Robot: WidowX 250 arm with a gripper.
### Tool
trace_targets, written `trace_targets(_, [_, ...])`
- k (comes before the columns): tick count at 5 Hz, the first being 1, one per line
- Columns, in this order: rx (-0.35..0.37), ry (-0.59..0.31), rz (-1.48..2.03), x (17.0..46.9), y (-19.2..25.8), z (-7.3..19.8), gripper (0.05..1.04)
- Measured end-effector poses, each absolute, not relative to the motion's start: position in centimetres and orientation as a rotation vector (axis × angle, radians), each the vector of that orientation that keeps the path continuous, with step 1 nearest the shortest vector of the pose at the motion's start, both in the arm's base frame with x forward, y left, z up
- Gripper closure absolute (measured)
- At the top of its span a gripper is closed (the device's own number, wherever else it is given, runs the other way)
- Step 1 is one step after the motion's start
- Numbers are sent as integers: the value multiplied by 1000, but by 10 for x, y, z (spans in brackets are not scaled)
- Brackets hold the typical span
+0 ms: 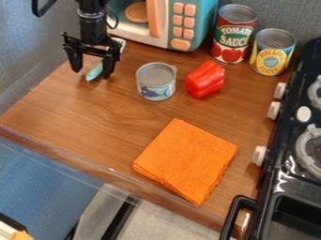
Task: Picking the spatula and puttig it on te orange board
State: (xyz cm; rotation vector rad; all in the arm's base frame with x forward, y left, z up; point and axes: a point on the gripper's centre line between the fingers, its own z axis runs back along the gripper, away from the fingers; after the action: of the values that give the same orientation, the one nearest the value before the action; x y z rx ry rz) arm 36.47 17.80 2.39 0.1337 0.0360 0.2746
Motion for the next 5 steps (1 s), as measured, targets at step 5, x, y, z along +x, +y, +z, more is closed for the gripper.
trace_targets(5, [127, -140, 297, 344, 94, 96, 757])
